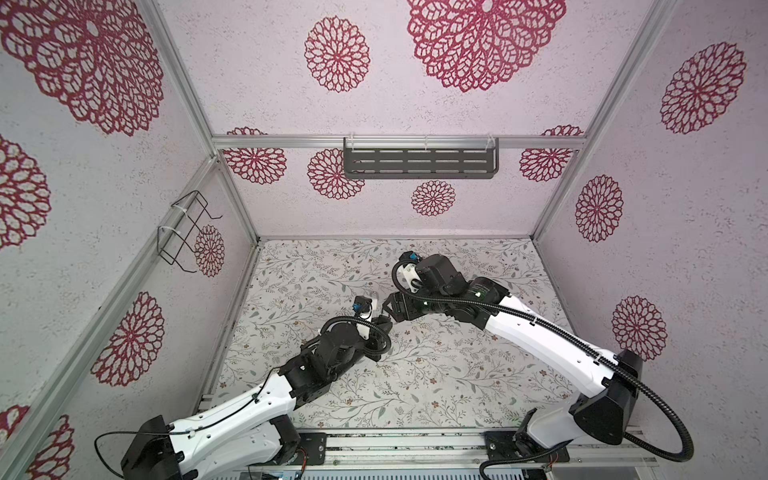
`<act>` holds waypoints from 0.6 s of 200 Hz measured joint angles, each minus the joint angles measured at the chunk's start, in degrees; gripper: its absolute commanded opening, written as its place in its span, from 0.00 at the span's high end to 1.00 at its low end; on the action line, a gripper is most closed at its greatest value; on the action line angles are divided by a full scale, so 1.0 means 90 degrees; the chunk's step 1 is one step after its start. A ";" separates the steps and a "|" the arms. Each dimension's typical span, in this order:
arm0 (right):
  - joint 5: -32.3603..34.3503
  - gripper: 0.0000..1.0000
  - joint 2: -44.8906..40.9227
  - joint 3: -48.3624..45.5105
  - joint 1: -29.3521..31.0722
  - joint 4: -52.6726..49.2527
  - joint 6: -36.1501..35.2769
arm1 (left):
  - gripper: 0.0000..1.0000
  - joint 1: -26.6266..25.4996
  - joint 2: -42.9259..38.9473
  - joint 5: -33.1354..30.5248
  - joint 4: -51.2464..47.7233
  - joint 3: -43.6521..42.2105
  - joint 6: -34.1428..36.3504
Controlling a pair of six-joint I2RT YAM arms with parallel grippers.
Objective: Unlock with the key
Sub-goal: 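Draw the right gripper back away from the padlock held by the left gripper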
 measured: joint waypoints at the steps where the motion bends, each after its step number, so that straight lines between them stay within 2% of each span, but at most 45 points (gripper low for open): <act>1: 0.0002 0.19 0.0005 0.0002 0.0000 -0.0005 0.0000 | 1.00 0.0000 0.0000 0.0000 0.0002 0.0000 0.0002; 93: 0.0848 0.18 0.0685 0.0799 -0.0002 -0.0678 -0.0401 | 1.00 0.0000 0.0036 -0.0041 0.0012 0.0000 0.0090; 120: 0.0896 0.18 0.0860 0.0976 -0.0032 -0.0867 -0.0576 | 1.00 0.0000 0.0036 -0.0049 -0.0027 -0.0007 0.0131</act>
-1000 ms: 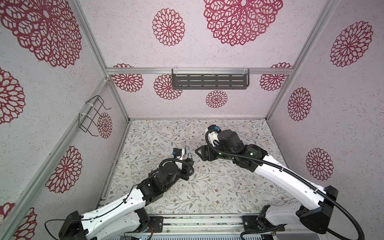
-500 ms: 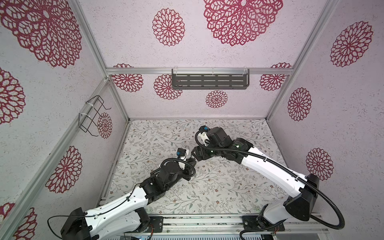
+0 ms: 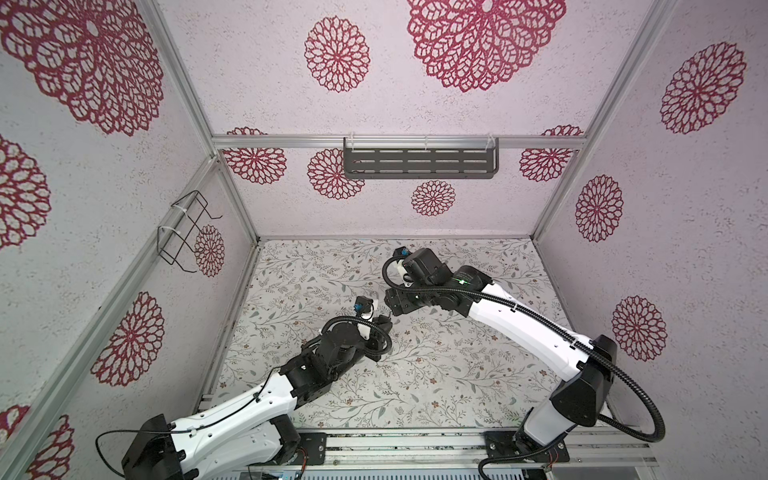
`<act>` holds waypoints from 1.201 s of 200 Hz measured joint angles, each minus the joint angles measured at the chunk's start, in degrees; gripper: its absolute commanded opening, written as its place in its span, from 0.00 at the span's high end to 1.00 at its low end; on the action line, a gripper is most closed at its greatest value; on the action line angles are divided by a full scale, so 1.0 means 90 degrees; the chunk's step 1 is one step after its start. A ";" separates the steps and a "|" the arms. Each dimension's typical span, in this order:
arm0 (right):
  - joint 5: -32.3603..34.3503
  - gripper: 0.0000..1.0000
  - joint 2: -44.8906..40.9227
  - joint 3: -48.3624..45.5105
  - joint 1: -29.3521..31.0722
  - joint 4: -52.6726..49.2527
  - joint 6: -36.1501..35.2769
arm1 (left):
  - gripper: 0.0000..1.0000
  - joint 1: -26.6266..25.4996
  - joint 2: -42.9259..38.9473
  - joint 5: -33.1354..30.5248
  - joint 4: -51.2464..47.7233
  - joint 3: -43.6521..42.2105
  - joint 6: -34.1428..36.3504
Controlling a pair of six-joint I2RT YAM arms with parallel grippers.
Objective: Unlock with the key
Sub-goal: 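Draw the right gripper back away from the padlock held by the left gripper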
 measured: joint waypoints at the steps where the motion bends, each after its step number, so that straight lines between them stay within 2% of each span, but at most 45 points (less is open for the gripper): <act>1: 0.0000 0.17 0.0007 0.0007 -0.0002 -0.0007 -0.0012 | 1.00 0.0000 0.0002 0.0000 -0.0002 0.0000 0.0002; 63: -0.0114 0.16 0.0078 0.0104 -0.0194 -0.0299 -0.0260 | 1.00 0.0000 0.0002 0.0046 -0.0015 -0.0034 0.0100; 127: -0.0716 0.16 -0.0007 -0.0136 -0.0430 -0.0282 -0.0364 | 1.00 0.0000 0.0002 -0.0051 0.0068 -0.0107 0.0104; 189: -0.1411 0.16 -0.0714 -0.0991 -0.0610 0.0158 -0.0345 | 1.00 0.0000 0.0146 -0.0121 0.0328 -0.0107 0.0090; 209: -0.1416 0.15 -0.1052 -0.1367 -0.0782 0.0342 -0.0284 | 1.00 0.0000 0.0197 -0.0126 0.0291 -0.0104 -0.0051; 240: -0.1188 0.13 -0.1673 -0.2278 -0.1168 0.0687 -0.0131 | 1.00 -0.0049 0.0554 -0.0126 -0.0255 0.0080 -0.0699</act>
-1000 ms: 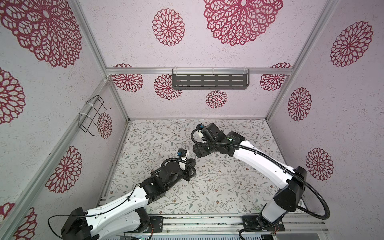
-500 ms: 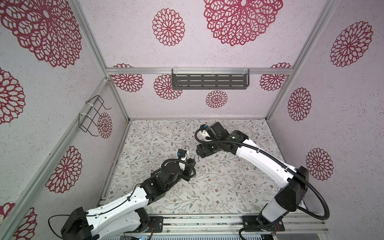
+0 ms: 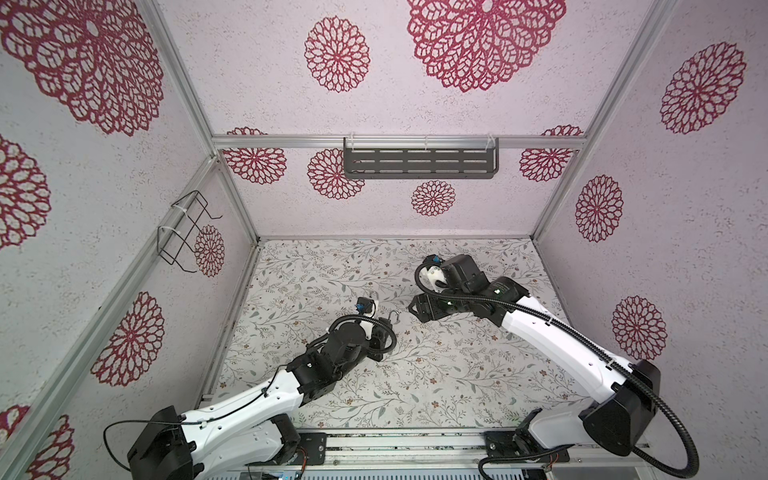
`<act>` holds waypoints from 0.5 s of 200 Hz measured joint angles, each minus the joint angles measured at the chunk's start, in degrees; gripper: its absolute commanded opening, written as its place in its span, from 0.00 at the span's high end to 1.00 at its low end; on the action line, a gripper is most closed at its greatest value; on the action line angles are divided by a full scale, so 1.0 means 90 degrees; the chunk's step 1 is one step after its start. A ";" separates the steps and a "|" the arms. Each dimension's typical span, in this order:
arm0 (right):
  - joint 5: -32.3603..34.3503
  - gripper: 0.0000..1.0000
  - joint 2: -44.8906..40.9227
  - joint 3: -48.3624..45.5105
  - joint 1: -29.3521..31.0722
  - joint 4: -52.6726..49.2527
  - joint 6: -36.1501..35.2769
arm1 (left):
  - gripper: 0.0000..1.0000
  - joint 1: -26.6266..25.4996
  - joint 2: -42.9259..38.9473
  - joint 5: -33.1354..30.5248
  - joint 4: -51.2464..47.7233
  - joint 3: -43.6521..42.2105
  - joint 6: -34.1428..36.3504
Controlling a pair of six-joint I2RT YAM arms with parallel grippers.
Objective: Unlock with the key
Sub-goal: 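Draw the right gripper back away from the padlock held by the left gripper, then lower the open dark padlock onto the table and open the left gripper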
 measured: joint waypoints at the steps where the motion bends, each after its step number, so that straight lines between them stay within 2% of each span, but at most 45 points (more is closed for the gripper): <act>1: -0.0005 0.13 -0.0029 -0.0046 -0.0017 0.0019 0.0002 | 1.00 -0.0005 0.0015 -0.0002 -0.0022 0.0010 -0.0015; 56: 0.0100 0.11 -0.0775 -0.1591 -0.0850 0.0610 0.0330 | 1.00 -0.0461 0.1773 -0.0085 -0.1362 0.1018 -0.1370; 100: 0.0063 0.10 -0.1299 -0.2523 -0.1452 0.1105 0.0561 | 1.00 -0.0614 0.3218 -0.0007 -0.1800 0.1525 -0.2404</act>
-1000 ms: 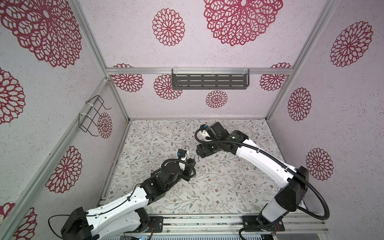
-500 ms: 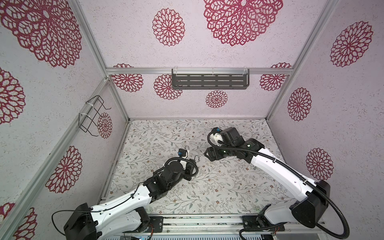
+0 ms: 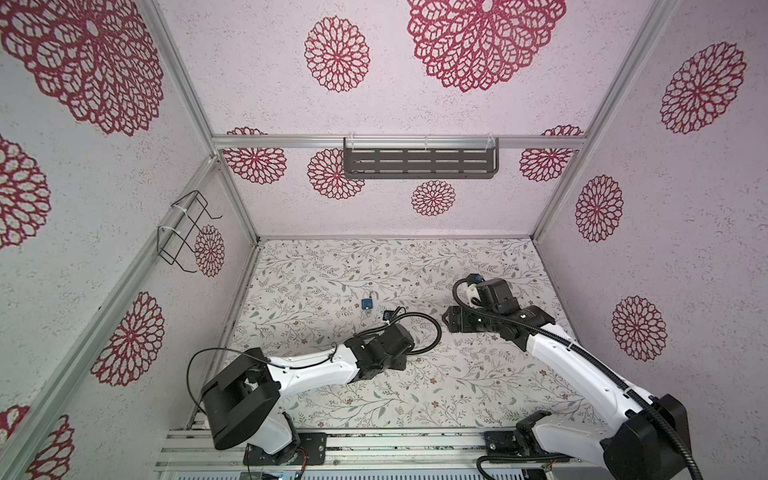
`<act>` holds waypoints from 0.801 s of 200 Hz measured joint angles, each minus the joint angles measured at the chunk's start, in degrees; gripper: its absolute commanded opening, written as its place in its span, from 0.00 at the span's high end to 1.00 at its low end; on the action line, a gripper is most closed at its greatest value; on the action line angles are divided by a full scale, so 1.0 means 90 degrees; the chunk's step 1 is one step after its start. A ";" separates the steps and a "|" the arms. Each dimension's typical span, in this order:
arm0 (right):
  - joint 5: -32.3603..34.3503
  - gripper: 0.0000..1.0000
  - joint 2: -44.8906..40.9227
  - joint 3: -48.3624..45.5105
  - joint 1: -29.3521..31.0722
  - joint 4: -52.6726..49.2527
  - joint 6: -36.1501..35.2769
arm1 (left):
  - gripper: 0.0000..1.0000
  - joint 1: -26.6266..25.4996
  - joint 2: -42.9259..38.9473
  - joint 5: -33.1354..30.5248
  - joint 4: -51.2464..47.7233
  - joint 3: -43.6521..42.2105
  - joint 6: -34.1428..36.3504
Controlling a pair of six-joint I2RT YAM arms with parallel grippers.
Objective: Unlock with the key
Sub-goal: 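Lower the open dark padlock onto the table and open the left gripper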
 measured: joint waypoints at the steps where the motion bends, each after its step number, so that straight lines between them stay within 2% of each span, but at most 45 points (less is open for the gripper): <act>1: -0.0010 0.11 -0.0017 -0.0024 -0.0017 0.0015 0.0005 | 1.00 0.0000 0.0019 0.0002 -0.0005 0.0007 -0.0022; 31: -0.0129 0.10 -0.0262 -0.0415 -0.0338 0.0248 0.0061 | 1.00 0.0000 0.0741 0.0075 -0.0206 0.0289 -0.0585; 68: -0.0308 0.10 -0.0316 -0.0658 -0.0634 0.0447 0.0097 | 1.00 0.0000 0.1129 0.0204 -0.0299 0.0561 -0.0945; 119: -0.0510 0.09 -0.0459 -0.0930 -0.0872 0.0646 0.0104 | 0.75 0.0010 0.1299 0.0255 -0.0386 0.0775 -0.1137; 160: -0.0566 0.08 -0.0661 -0.1115 -0.1008 0.0792 0.0104 | 0.50 0.0051 0.1307 0.0355 -0.0425 0.0823 -0.1132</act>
